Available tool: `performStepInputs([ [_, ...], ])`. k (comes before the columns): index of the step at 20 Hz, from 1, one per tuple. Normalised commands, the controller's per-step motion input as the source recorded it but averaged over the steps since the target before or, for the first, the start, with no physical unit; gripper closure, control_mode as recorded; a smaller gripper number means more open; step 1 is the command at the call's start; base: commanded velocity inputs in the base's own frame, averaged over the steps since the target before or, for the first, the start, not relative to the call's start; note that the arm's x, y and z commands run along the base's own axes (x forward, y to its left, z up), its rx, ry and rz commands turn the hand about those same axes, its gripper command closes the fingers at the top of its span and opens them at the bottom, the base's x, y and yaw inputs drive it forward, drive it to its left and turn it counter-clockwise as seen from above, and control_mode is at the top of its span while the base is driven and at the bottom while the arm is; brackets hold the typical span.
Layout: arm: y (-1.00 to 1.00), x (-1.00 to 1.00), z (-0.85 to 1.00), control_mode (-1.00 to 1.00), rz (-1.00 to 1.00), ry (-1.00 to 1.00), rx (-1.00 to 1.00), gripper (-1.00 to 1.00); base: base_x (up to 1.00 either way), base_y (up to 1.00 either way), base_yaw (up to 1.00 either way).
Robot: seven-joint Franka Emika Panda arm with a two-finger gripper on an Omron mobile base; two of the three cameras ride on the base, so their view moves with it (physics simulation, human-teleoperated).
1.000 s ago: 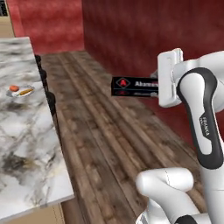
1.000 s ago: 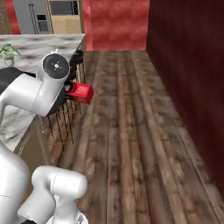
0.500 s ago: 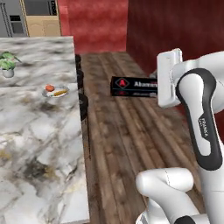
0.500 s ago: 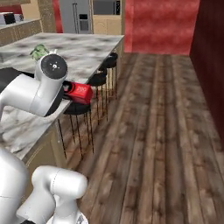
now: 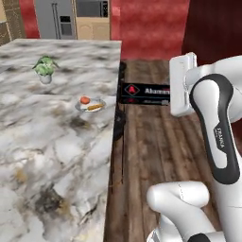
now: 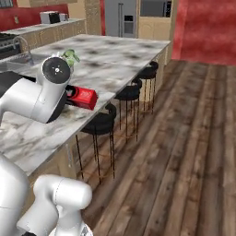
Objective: Retrieve the tupperware and aluminum foil from the cabinet and place them on the dining counter near the plate with carrot and squash to prepare for storing leftovers.
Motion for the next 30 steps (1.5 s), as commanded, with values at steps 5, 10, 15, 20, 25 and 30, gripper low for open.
performStepInputs([
  [5, 0.00, 0.00, 0.00, 1.00, 0.00, 0.00, 0.00, 1.00, 0.59, -0.51, 0.37],
  [10, 0.00, 0.00, 0.00, 1.00, 0.00, 0.00, 0.00, 1.00, 0.50, -0.72, 0.38],
  [15, 0.00, 0.00, 0.00, 1.00, 0.00, 0.00, 0.00, 1.00, 0.51, -0.66, 0.40],
  [20, 0.00, 0.00, 0.00, 1.00, 0.00, 0.00, 0.00, 1.00, 0.45, -0.79, 0.39],
  [25, 0.00, 0.00, 0.00, 1.00, 0.00, 0.00, 0.00, 1.00, 0.43, -0.70, 0.39],
  [30, 0.00, 0.00, 0.00, 1.00, 0.00, 0.00, 0.00, 1.00, 0.52, -0.66, 0.42],
])
